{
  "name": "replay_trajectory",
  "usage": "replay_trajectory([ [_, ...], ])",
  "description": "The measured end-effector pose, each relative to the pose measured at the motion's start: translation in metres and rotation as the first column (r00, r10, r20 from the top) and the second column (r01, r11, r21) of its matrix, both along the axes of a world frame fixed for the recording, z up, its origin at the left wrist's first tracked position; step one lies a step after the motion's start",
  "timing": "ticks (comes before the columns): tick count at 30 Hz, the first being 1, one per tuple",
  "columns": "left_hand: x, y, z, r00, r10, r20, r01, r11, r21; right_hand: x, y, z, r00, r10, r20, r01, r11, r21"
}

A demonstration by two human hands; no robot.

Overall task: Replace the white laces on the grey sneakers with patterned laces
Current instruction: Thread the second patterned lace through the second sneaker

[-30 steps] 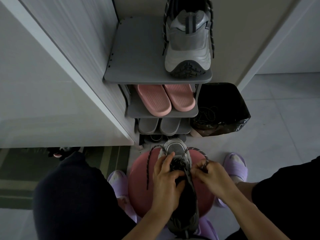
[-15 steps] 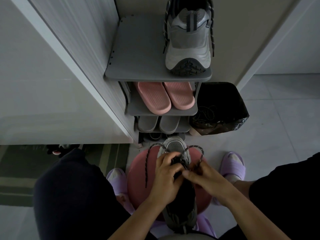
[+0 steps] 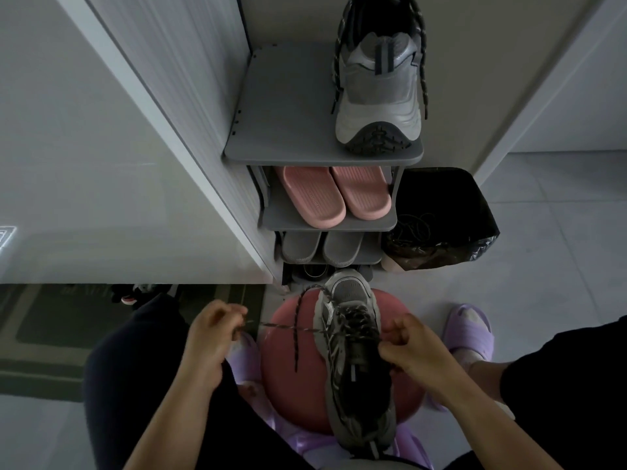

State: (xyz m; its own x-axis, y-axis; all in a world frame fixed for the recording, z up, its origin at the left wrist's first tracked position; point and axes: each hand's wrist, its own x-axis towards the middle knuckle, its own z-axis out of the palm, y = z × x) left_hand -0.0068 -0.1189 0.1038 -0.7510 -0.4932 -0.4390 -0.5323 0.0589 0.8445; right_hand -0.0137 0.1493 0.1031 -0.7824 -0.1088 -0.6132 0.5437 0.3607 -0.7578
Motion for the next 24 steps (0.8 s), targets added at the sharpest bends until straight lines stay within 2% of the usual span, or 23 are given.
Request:
replay_trajectory([
  [1,0.001,0.003,-0.004,0.985,-0.147,0.092,0.164,0.964,-0.208,0.0,-0.001,0.001,0.999,0.031,-0.021,-0.03,0.999,0.036],
  [2,0.003,0.009,-0.007,0.93,-0.299,0.213,0.362,0.844,-0.395,0.001,-0.002,0.001,0.998,0.053,-0.036,-0.05,0.997,0.065],
  [3,0.006,0.021,-0.008,0.867,-0.404,0.293,0.499,0.687,-0.529,0.001,-0.001,0.001,0.997,0.063,-0.042,-0.059,0.995,0.084],
  [4,0.009,0.034,-0.009,0.829,-0.476,0.293,0.548,0.588,-0.595,0.001,-0.001,0.002,0.997,0.068,-0.043,-0.064,0.994,0.092],
  [6,0.012,0.061,-0.012,0.768,-0.632,0.103,0.546,0.562,-0.622,0.002,0.003,0.002,0.995,0.085,-0.049,-0.078,0.989,0.127],
  [8,0.012,0.083,-0.014,0.638,-0.77,-0.015,0.601,0.51,-0.615,0.003,0.006,0.002,0.991,0.12,-0.063,-0.107,0.978,0.18],
  [9,0.013,0.091,-0.014,0.575,-0.818,0.016,0.659,0.452,-0.601,0.003,0.007,0.002,0.989,0.132,-0.067,-0.117,0.974,0.194],
  [11,0.011,0.096,-0.018,0.538,-0.84,0.067,0.698,0.4,-0.595,0.002,0.008,0.001,0.988,0.141,-0.063,-0.127,0.974,0.19],
  [13,0.007,0.093,-0.02,0.526,-0.846,0.085,0.707,0.379,-0.597,0.002,0.008,0.0,0.987,0.149,-0.06,-0.137,0.975,0.177],
  [16,0.007,0.083,-0.021,0.501,-0.865,0.027,0.697,0.385,-0.605,0.003,0.006,0.0,0.976,0.185,-0.118,-0.162,0.97,0.179],
  [18,0.011,0.08,-0.008,0.527,-0.85,-0.032,0.756,0.485,-0.439,0.004,0.003,0.003,0.937,0.272,-0.219,-0.225,0.95,0.216],
  [19,0.014,0.078,-0.003,0.527,-0.85,-0.031,0.798,0.506,-0.327,0.004,0.002,0.003,0.9,0.339,-0.275,-0.268,0.927,0.264],
  [22,0.021,0.079,0.001,0.466,-0.884,0.042,0.872,0.451,-0.19,0.005,-0.001,-0.001,0.803,0.479,-0.355,-0.341,0.858,0.385],
  [24,0.021,0.079,-0.003,0.516,-0.852,0.085,0.851,0.499,-0.164,0.005,0.0,-0.004,0.8,0.483,-0.357,-0.346,0.856,0.384],
])
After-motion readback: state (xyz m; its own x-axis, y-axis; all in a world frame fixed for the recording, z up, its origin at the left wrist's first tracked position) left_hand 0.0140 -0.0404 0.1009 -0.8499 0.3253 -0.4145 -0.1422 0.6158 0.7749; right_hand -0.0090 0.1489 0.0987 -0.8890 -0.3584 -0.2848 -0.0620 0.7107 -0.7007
